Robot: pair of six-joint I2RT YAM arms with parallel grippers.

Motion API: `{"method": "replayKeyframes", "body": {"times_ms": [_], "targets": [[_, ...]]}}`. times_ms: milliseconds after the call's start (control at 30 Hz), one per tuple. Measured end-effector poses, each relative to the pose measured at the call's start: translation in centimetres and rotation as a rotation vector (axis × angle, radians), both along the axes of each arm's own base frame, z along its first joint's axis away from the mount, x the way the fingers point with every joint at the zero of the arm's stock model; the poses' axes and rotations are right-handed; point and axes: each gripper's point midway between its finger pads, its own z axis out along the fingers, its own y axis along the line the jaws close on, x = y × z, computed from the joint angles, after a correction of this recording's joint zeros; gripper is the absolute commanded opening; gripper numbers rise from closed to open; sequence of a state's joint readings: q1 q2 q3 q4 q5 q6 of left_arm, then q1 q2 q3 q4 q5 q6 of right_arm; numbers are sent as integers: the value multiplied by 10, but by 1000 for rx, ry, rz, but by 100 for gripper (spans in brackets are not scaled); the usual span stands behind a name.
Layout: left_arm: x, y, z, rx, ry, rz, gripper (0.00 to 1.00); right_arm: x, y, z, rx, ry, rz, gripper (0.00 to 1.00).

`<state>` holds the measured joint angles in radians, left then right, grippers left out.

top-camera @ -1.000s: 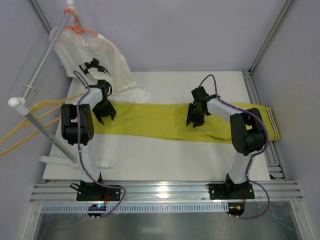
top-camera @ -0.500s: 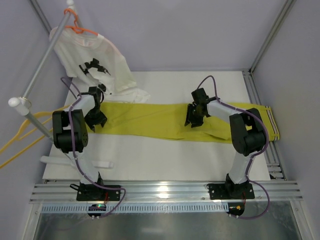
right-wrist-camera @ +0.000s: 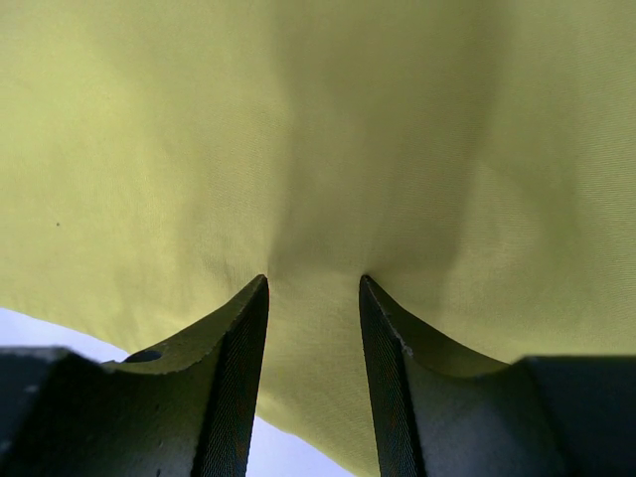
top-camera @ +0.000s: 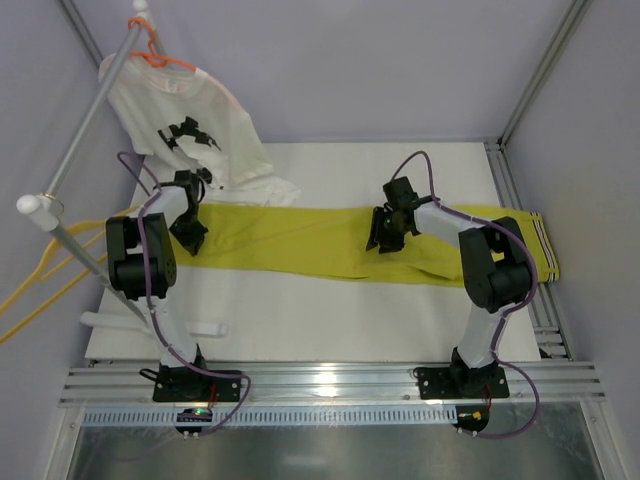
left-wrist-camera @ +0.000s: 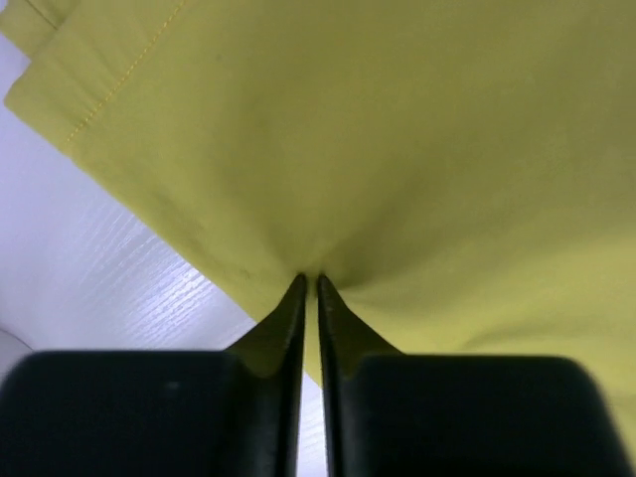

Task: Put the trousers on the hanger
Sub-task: Fold the trousers

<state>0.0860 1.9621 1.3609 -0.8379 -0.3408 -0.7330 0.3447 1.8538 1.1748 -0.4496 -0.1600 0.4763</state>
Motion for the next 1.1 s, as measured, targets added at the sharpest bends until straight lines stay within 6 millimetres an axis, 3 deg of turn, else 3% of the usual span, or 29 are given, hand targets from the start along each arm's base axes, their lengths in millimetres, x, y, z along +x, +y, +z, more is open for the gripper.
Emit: {"method": "replayKeyframes", "body": {"times_ms": [633, 767, 900, 1100], "targets": [[12, 28, 1, 97, 63, 4, 1, 0, -3, 1, -12, -22, -9, 45], [10, 28, 3, 125, 72, -8, 20, -5, -10, 5, -38, -17, -20, 46], [5, 7, 10, 146, 67, -60, 31, -12, -22, 20, -81, 0, -103, 45], [-4, -63, 33, 122, -2, -234, 35, -25, -43, 52, -118, -2, -299, 40]]}}
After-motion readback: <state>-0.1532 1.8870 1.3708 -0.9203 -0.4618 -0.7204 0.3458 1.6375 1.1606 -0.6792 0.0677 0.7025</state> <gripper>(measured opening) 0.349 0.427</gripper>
